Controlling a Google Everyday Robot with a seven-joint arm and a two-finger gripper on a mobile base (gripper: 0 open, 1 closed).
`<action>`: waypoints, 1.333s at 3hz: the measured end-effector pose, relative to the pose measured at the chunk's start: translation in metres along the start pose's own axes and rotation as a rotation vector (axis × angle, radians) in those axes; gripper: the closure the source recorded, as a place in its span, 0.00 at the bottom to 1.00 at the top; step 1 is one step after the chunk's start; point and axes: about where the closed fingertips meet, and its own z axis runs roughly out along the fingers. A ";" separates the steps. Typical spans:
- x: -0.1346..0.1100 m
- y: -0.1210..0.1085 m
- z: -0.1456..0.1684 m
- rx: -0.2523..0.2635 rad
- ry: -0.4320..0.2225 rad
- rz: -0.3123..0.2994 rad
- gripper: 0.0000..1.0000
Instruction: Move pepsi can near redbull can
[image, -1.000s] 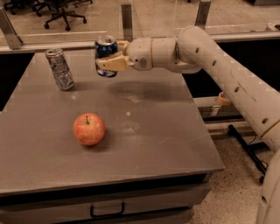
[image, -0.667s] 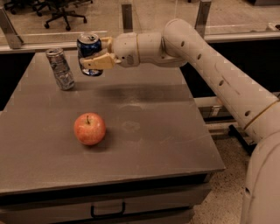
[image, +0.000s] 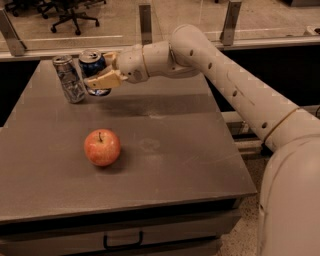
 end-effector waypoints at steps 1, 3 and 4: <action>0.015 -0.001 0.012 0.004 0.016 0.043 0.83; 0.024 0.002 0.032 0.013 0.013 0.094 0.36; 0.030 0.001 0.033 0.028 0.023 0.115 0.13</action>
Offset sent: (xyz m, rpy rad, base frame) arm 0.0036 0.0270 -0.0358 -0.0117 0.1064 -0.0453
